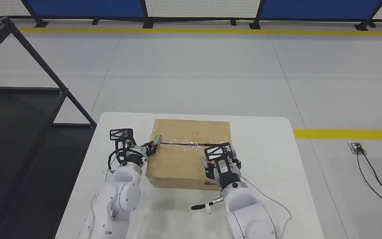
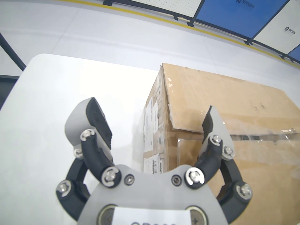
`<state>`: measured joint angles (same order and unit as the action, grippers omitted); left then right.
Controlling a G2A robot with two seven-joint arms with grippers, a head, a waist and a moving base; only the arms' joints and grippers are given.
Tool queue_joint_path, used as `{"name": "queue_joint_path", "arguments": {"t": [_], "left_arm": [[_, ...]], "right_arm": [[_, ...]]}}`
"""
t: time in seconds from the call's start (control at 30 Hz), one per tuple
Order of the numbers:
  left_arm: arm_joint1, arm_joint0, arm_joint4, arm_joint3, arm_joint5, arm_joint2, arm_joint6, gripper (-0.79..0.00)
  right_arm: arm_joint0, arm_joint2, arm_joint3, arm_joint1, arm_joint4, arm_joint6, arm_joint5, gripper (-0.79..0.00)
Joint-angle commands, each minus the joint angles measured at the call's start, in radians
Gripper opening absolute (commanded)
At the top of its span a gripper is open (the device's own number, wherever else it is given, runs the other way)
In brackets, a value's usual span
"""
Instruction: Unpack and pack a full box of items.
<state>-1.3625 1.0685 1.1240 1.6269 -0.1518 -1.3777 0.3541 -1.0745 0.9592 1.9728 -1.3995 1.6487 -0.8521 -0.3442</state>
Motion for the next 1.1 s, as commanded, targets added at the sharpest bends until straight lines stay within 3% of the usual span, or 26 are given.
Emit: {"name": "queue_joint_path", "arguments": {"t": [0.0, 0.43, 0.53, 0.77, 0.9, 1.07], "left_arm": [[0.000, 0.000, -0.002, 0.001, 0.001, 0.000, -0.001, 0.000], [0.001, 0.008, -0.013, 0.011, 0.011, -0.010, -0.005, 0.000], [0.002, 0.012, -0.016, 0.015, 0.013, -0.013, -0.006, 0.000], [0.003, 0.023, -0.021, 0.027, 0.017, -0.023, -0.008, 0.000], [0.004, 0.026, -0.021, 0.029, 0.019, -0.025, -0.008, 0.000], [0.005, 0.031, -0.023, 0.034, 0.019, -0.028, -0.010, 0.000]], "right_arm": [[0.018, -0.017, -0.013, -0.006, 0.041, -0.032, -0.015, -0.092], [0.097, -0.050, -0.050, -0.050, 0.245, -0.292, -0.026, -0.151], [0.112, -0.043, -0.069, -0.059, 0.285, -0.292, -0.040, -0.117], [0.116, -0.019, -0.089, -0.077, 0.312, -0.268, -0.060, -0.191], [0.116, 0.002, -0.095, -0.086, 0.326, -0.255, -0.064, -0.271], [0.111, 0.026, -0.093, -0.096, 0.327, -0.216, -0.072, -0.249]]}}
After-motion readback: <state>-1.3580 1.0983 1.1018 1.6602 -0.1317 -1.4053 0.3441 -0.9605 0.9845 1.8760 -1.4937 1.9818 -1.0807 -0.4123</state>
